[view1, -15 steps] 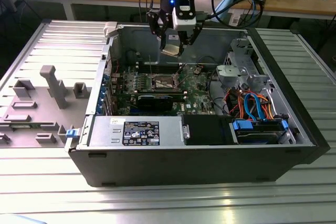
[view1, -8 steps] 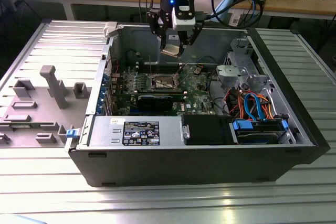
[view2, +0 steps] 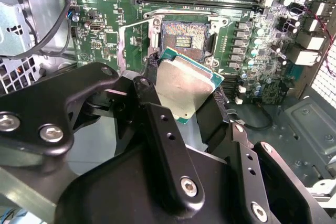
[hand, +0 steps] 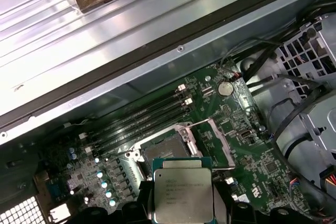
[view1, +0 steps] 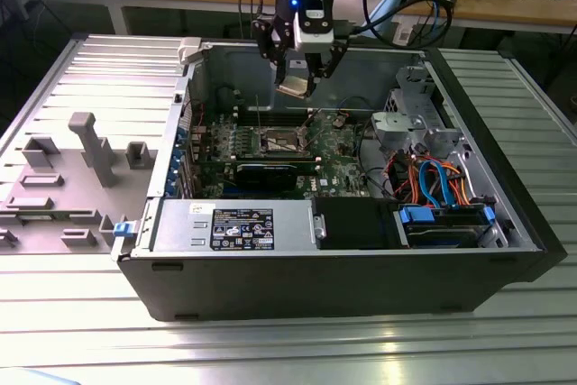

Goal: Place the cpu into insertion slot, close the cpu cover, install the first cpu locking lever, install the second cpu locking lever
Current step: 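Place the cpu into insertion slot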

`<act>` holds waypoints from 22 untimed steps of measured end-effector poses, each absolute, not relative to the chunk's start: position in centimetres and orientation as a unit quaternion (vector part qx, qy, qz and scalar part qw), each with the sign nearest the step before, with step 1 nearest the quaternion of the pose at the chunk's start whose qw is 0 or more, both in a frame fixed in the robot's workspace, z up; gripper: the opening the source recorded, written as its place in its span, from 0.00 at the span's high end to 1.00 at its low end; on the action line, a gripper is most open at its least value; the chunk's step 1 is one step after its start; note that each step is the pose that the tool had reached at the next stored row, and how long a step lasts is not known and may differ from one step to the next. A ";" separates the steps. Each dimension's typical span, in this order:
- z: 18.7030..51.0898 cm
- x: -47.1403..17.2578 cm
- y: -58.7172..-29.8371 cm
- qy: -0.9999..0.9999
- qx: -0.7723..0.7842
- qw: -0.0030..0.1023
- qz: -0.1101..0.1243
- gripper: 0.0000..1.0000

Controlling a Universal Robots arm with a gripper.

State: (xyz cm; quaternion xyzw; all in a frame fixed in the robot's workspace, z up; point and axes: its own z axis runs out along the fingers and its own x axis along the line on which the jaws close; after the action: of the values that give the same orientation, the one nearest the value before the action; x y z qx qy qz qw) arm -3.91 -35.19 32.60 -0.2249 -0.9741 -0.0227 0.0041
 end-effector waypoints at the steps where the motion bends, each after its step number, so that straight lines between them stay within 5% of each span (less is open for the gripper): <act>1: 32.6 -3.9 -35.2 -0.974 -0.227 0.004 -0.023 0.45; 22: 32.6 -3.9 -35.2 -0.967 -0.255 0.003 -0.023 0.45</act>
State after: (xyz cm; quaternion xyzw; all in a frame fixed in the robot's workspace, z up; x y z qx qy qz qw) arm -3.91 -35.19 32.60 -0.2549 -0.9667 -0.0228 0.0034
